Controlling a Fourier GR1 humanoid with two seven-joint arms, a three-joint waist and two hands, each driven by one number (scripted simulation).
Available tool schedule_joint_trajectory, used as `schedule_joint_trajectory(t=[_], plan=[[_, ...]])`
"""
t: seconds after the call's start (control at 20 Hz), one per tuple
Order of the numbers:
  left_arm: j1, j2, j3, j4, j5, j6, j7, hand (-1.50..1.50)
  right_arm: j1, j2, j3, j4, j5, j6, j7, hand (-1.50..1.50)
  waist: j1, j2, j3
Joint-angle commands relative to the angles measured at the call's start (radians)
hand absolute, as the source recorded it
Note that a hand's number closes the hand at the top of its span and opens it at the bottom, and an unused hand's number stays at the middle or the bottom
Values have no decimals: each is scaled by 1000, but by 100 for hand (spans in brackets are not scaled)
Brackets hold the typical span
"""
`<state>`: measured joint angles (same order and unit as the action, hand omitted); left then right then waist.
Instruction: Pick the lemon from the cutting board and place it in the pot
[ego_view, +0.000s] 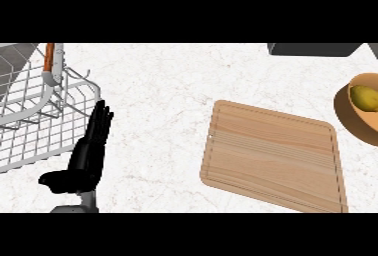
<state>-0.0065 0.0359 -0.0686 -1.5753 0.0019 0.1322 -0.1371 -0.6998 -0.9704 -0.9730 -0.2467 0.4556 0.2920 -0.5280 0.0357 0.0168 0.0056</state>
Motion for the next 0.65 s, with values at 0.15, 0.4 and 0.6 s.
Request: schedule_joint_trajectory(t=[0.15,0.4,0.6], plan=[[5,-28,-29,-23,-13,17,12,0,77,-51,-31,43,-31,13,-74,-150,7,5,4],[-24,-2,4,20,-11,7,-1,0,77,-102,-89,63,-86,-4,-39,-150,2,8,4],[-11,0,-1,-32,2,-2,24,0,96,-115,-99,67,-95,-40,-23,-150,13,6,5]])
